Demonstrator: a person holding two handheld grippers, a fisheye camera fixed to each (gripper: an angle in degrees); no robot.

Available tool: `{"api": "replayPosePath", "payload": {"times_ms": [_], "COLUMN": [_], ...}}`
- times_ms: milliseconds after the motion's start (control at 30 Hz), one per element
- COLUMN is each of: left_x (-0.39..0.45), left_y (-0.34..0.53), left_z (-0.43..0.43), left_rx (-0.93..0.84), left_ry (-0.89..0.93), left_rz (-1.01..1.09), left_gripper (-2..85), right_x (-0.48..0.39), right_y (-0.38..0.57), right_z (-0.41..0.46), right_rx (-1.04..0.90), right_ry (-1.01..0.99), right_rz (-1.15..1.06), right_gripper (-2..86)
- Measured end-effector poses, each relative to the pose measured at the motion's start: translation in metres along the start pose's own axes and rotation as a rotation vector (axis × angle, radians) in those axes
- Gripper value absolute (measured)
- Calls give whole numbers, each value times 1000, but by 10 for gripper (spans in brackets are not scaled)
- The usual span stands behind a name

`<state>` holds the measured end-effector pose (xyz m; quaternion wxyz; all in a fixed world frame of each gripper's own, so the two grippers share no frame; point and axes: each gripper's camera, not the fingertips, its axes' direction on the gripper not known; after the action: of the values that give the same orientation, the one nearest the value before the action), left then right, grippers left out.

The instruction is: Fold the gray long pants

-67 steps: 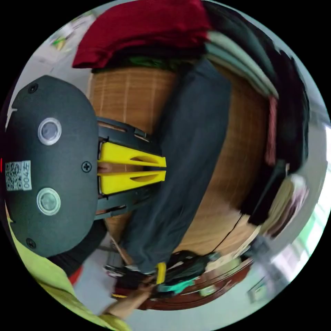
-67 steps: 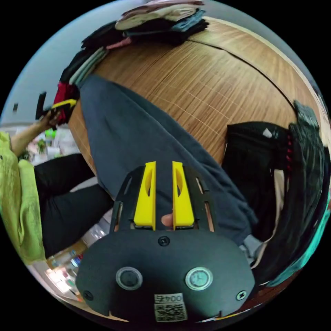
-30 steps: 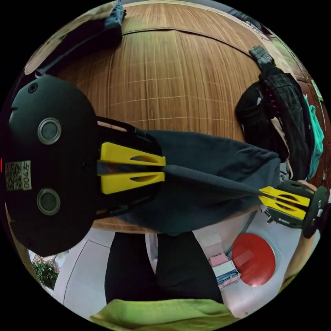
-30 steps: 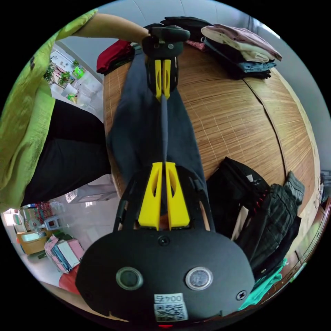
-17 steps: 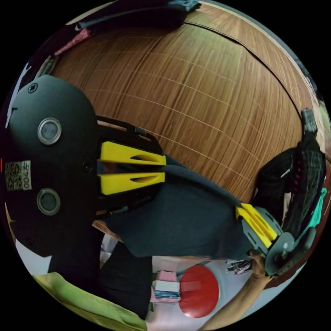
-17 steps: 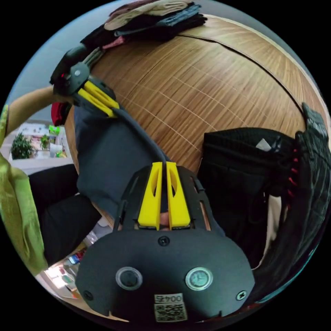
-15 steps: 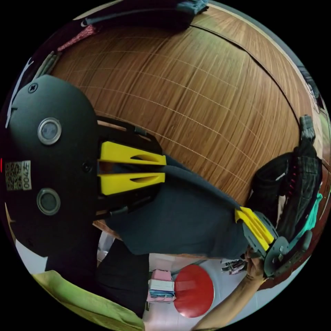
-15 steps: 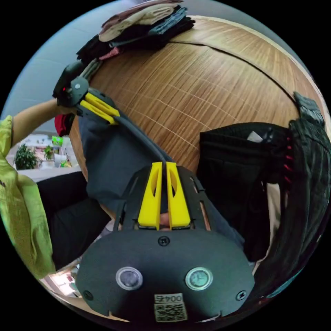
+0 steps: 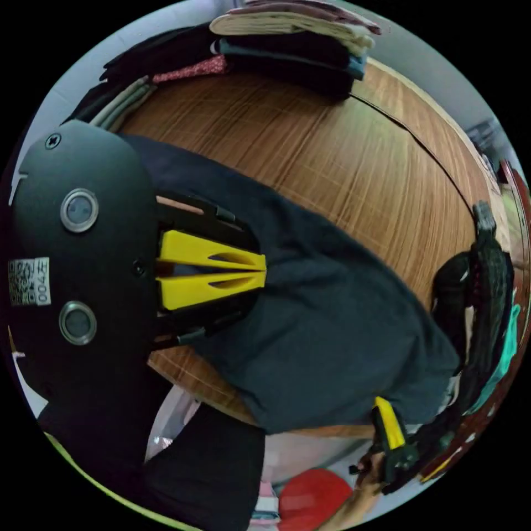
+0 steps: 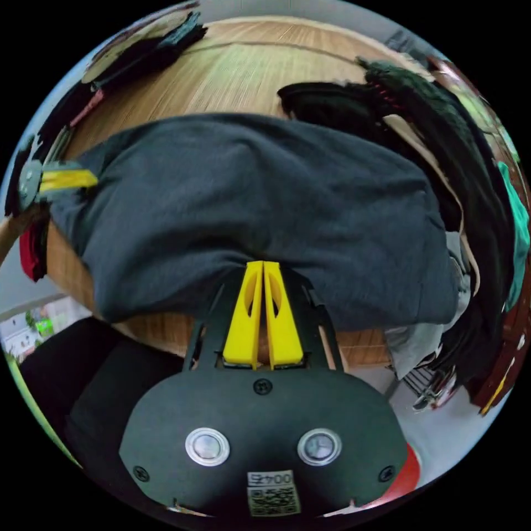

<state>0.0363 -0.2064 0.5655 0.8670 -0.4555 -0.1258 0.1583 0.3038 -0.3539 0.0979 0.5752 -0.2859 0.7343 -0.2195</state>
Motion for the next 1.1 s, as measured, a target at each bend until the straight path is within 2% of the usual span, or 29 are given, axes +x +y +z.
{"api": "replayPosePath", "payload": {"times_ms": [133,200,267,333,433,633,767,867,1000,1033,1100], "left_x": [23,26,25,23,15,17,20,18,2,3,12], "left_y": [9,10,10,10,14,22,28,35,41,42,43], "left_z": [15,16,16,15,10,-11,-33,-53,-98,-106,-134], "left_rx": [54,45,32,27,30,37,45,70,75,83,113], "left_ry": [-98,-108,-100,-81,-33,-25,-29,-7,90,93,91], "left_rz": [-32,-20,2,17,11,0,-6,-28,-112,-112,-116], "left_gripper": [6,4,3,2,2,1,2,2,3,3,3], "right_x": [45,81,133,194,236,249,255,252,202,195,211], "right_y": [53,98,151,213,262,279,274,266,242,245,252], "right_z": [-7,-32,-43,-26,3,32,35,15,-108,-129,-133], "right_rx": [65,261,417,521,591,602,589,545,531,552,532], "right_ry": [-152,-188,-360,-578,-710,-831,-847,-766,-338,-266,-252], "right_rz": [183,355,597,815,942,898,899,910,615,559,593], "right_gripper": [-1,7,38,153,178,160,141,61,38,37,38]}}
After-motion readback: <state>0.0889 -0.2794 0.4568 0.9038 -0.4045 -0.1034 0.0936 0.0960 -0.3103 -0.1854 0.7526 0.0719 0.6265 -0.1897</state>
